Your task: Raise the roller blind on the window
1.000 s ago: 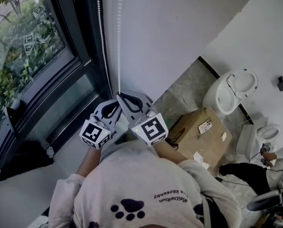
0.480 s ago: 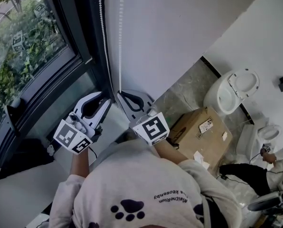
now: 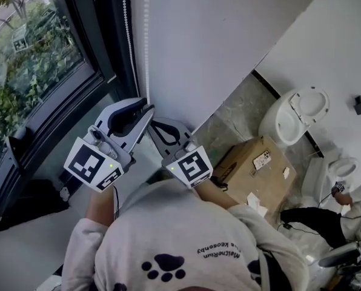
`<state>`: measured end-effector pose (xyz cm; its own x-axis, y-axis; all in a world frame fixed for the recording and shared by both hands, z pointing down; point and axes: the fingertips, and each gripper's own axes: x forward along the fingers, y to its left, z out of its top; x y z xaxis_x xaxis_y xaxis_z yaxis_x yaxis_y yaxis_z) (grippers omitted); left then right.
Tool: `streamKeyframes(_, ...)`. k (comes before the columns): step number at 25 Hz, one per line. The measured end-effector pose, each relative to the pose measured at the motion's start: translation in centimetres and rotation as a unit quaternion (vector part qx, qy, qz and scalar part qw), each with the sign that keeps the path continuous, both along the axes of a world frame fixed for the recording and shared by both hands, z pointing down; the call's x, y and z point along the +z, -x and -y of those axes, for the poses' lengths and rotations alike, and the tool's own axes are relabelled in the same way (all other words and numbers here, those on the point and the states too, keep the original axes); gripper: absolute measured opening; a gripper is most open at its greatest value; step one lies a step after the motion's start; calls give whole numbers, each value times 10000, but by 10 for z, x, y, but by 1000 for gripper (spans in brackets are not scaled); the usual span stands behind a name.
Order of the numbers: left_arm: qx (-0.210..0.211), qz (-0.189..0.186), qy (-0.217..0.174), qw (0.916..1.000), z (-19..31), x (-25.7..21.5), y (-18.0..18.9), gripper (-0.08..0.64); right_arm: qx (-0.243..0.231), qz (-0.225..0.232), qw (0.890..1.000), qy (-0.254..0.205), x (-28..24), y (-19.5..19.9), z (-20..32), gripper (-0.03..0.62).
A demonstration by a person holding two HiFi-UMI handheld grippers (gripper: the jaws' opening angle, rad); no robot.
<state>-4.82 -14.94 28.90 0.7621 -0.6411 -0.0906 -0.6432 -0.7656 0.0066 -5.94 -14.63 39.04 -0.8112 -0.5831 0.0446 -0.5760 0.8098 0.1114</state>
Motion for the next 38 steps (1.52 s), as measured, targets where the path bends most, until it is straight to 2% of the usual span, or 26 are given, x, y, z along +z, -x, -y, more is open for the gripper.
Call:
streamKeyframes(3,13,113,-1,9999,3,-3,-4,15,9,33,10000,38,1,1,-1,9)
streamKeyframes(7,23,142,17,9999,4,0,-5,8,21,-27,10000,29,2,0,1,9)
streamKeyframes(10,-24,324,79,9994,5,12,-7,8,46,-129,9998,154,15,-1,1,9)
streamKeyframes(15,-120,169,214,9996,4,30,-6,8,51,-182,9990,396,34,-1,2,9)
streamKeyframes(26,-210,97,496,9985,7,65,-6,8,83,-344,9962,795,68,-4,0,9)
streamKeyframes(38,-239,37,578,9980,7,86,-12,8,159,-489,9936,1003,90,-5,3,9)
